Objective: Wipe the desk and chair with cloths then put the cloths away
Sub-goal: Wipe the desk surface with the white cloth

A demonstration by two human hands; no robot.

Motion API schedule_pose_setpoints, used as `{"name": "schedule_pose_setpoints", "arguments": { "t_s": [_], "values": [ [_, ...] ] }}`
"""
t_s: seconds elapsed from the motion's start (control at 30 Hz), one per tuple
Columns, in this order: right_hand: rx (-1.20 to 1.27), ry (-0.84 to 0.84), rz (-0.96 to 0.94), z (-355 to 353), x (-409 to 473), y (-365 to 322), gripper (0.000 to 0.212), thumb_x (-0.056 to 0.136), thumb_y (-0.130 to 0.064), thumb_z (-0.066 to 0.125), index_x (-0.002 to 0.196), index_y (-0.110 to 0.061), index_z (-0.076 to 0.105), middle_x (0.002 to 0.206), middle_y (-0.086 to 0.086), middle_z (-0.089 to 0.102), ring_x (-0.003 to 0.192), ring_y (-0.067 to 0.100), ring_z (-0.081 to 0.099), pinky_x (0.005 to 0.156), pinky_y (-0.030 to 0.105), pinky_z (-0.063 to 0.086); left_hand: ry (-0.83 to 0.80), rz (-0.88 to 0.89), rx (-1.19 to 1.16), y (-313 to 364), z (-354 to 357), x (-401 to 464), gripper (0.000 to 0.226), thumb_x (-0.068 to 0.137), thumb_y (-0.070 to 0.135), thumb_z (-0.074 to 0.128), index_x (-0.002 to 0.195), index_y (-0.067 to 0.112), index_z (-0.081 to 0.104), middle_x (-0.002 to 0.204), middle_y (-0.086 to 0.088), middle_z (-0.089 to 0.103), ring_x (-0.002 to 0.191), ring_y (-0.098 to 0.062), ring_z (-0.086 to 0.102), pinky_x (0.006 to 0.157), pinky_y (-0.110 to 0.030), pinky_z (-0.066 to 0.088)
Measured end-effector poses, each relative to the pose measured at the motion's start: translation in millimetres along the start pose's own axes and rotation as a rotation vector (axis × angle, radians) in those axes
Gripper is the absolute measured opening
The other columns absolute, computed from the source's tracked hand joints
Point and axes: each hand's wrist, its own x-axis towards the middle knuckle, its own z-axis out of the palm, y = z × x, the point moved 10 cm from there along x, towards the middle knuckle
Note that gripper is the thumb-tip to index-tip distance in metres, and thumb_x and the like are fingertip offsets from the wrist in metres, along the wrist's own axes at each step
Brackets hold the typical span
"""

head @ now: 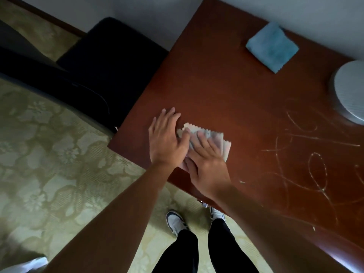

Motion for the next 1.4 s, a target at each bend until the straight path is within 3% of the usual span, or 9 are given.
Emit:
{"name": "schedule_pose_setpoints", "arguments": {
  "t_s": [0.17, 0.33, 0.57, 0.77, 0.83, 0.93, 1.03, 1.23, 1.4],
  "values": [
    [-0.088, -0.074, 0.067, -17, 80, 65, 0.047, 0.1, -0.037, 0.042, 0.146, -0.026, 0.045, 0.154, 0.003, 0.04, 0.148, 0.03, 0.025, 0.12, 0.048, 0.006, -0.013, 0.104, 0.096, -8, -2, 2, 0.05, 0.097, 0.036, 0.038, 0.139, 0.014, 0.051, 0.153, -0.003, 0.043, 0.147, -0.018, 0.029, 0.12, -0.039, 0.02],
    [-0.17, -0.067, 0.271, -27, 206, 121, 0.049, 0.104, -0.042, 0.035, 0.151, -0.029, 0.035, 0.16, 0.009, 0.026, 0.149, 0.032, 0.015, 0.118, 0.05, 0.01, 0.049, -0.057, 0.133, -27, -11, 9, 0.046, 0.1, 0.029, 0.04, 0.141, 0.009, 0.046, 0.152, -0.008, 0.042, 0.146, -0.021, 0.03, 0.122, -0.038, 0.019],
    [-0.111, -0.132, -0.121, 34, 203, 15, 0.047, 0.1, -0.041, 0.036, 0.14, -0.025, 0.053, 0.15, 0.008, 0.046, 0.144, 0.034, 0.031, 0.115, 0.049, 0.019, 0.057, -0.105, 0.099, -33, -15, 8, 0.06, 0.084, 0.028, 0.04, 0.14, 0.008, 0.046, 0.15, -0.009, 0.043, 0.144, -0.022, 0.033, 0.118, -0.037, 0.025],
    [-0.195, 0.008, 0.253, -18, 283, 120, 0.046, 0.103, -0.039, 0.036, 0.147, -0.024, 0.043, 0.152, 0.007, 0.041, 0.145, 0.031, 0.025, 0.116, 0.051, 0.01, 0.052, -0.099, 0.082, -32, -13, 10, 0.051, 0.089, 0.028, 0.046, 0.136, 0.009, 0.05, 0.149, -0.009, 0.045, 0.144, -0.022, 0.033, 0.118, -0.036, 0.023],
    [-0.151, 0.024, 0.221, -15, 271, 113, 0.045, 0.103, -0.036, 0.038, 0.146, -0.024, 0.045, 0.151, 0.007, 0.041, 0.145, 0.031, 0.025, 0.115, 0.046, 0.009, 0.043, -0.097, 0.084, -32, -12, 11, 0.052, 0.09, 0.031, 0.045, 0.136, 0.01, 0.05, 0.15, -0.009, 0.044, 0.145, -0.022, 0.032, 0.118, -0.036, 0.023],
    [-0.082, -0.017, 0.002, 0, 209, 69, 0.044, 0.101, -0.035, 0.04, 0.141, -0.021, 0.052, 0.147, 0.009, 0.048, 0.141, 0.034, 0.033, 0.114, 0.056, 0.022, 0.047, -0.079, 0.103, -33, -14, 10, 0.053, 0.089, 0.034, 0.044, 0.136, 0.01, 0.05, 0.15, -0.009, 0.044, 0.144, -0.022, 0.032, 0.117, -0.037, 0.024],
    [-0.079, -0.094, -0.11, -2, 142, 64, 0.042, 0.102, -0.034, 0.043, 0.139, -0.02, 0.055, 0.149, 0.005, 0.046, 0.145, 0.027, 0.031, 0.118, 0.049, 0.022, 0.046, -0.071, 0.124, -34, -14, 9, 0.054, 0.089, 0.036, 0.044, 0.136, 0.009, 0.05, 0.149, -0.011, 0.044, 0.144, -0.024, 0.032, 0.116, -0.038, 0.023],
    [-0.068, 0.011, 0.335, -80, 142, 200, 0.055, 0.097, -0.048, 0.032, 0.139, -0.021, 0.055, 0.146, 0.01, 0.051, 0.144, 0.033, 0.031, 0.116, 0.058, 0.022, 0.047, -0.009, 0.199, -26, -12, 10, 0.05, 0.092, 0.037, 0.045, 0.134, 0.01, 0.051, 0.148, -0.014, 0.045, 0.143, -0.029, 0.033, 0.116, -0.047, 0.028],
    [-0.043, -0.025, 0.117, -69, 27, 144, 0.042, 0.102, -0.034, 0.044, 0.141, -0.021, 0.052, 0.153, 0.002, 0.041, 0.149, 0.024, 0.023, 0.12, 0.056, 0.017, 0.011, 0.08, 0.207, -17, -6, 5, 0.047, 0.093, 0.035, 0.046, 0.132, 0.01, 0.051, 0.146, -0.011, 0.046, 0.142, -0.027, 0.034, 0.118, -0.05, 0.025]
  ]
}}
